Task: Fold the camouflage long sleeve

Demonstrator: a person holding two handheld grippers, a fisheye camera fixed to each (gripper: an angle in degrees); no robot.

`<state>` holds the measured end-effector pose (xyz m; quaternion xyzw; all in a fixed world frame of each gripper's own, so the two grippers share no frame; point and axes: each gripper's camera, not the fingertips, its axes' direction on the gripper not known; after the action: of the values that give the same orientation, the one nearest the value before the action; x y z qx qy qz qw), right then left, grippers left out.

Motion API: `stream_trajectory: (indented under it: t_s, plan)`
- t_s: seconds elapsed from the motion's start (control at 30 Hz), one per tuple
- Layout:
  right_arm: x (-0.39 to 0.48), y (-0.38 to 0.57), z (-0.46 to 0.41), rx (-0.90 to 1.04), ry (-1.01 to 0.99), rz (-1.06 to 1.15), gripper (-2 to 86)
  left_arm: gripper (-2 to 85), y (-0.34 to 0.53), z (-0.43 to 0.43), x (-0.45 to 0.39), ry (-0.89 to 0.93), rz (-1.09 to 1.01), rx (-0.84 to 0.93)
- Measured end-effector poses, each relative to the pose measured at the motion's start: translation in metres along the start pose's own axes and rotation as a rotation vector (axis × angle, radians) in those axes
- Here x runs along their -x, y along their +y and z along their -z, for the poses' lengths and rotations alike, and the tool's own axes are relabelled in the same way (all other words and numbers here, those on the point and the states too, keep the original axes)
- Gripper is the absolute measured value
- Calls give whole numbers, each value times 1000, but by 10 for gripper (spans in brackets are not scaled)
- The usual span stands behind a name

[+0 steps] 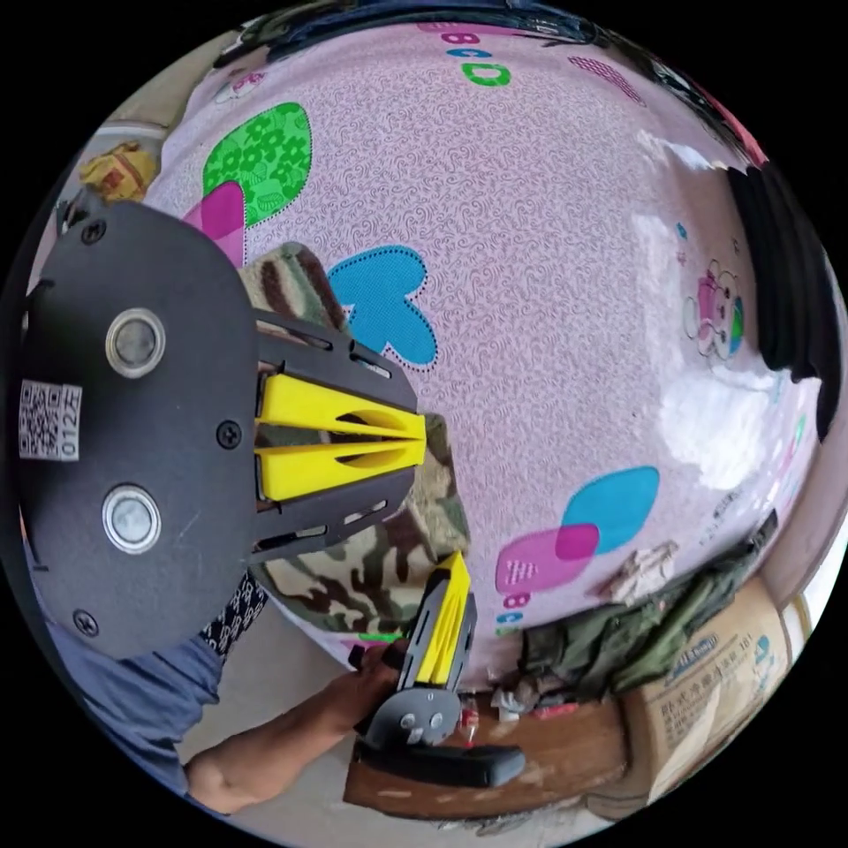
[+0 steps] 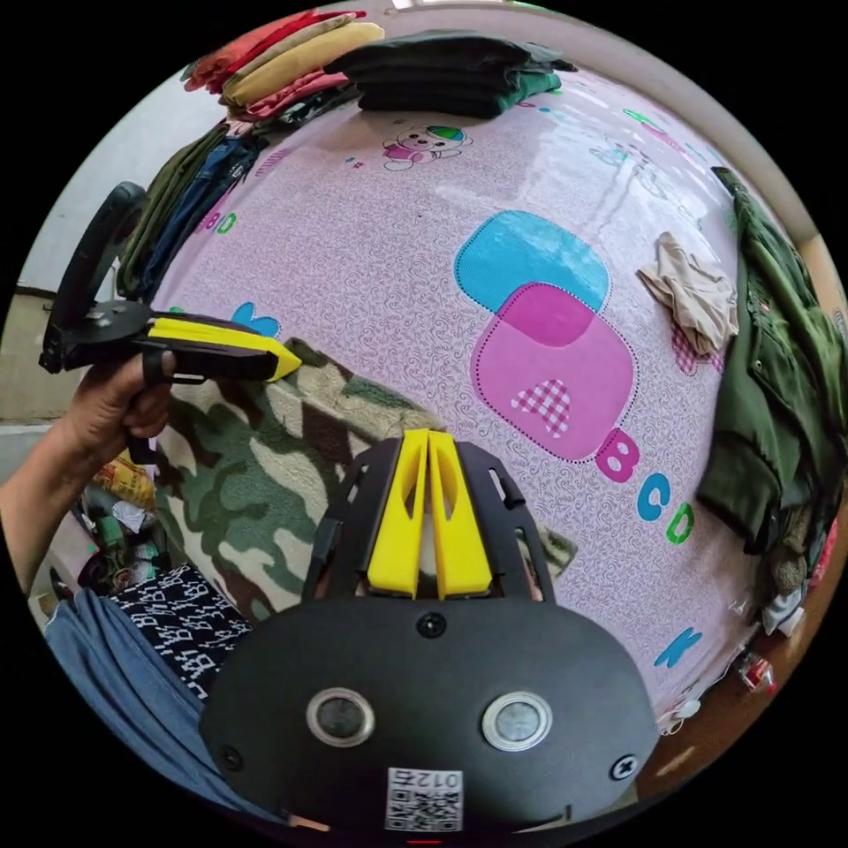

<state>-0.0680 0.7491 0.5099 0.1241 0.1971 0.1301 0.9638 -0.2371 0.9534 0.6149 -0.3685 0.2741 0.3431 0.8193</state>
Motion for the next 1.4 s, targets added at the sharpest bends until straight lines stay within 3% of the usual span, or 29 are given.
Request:
stream_trajectory:
  t_s: [0.1,0.2,0.3,0.4,0.57,0.73,0.83,1.0,1.13,1.3,1.4]
  plan:
    - [-4,9,20,-78,9,-7,-1,-2,8,8,14,116,55,-18]
    - [-16,46,63,-204,47,14,-1,-2,45,52,22,221,-5,-174]
    - [-34,90,78,-205,-9,8,-1,-2,101,86,33,146,-38,-234]
    - [-36,114,61,-157,-55,28,-1,-2,146,88,42,86,-58,-205]
    - [-33,110,4,-1,141,-22,-1,-1,168,50,61,14,6,-126]
    - [-32,117,4,-38,144,-91,-1,-1,167,29,71,29,106,-91]
    - [0,141,27,-138,232,16,-1,-1,187,50,58,47,53,-133]
    - [50,193,17,-86,60,233,-1,-1,246,61,31,79,-68,-113]
    - [51,225,-29,23,118,249,-1,-1,273,20,19,15,-94,-10]
    - [25,234,-30,-41,25,154,-1,-1,287,0,36,45,30,8]
    - [32,260,-11,-121,48,212,-1,-2,311,23,20,10,-47,-66]
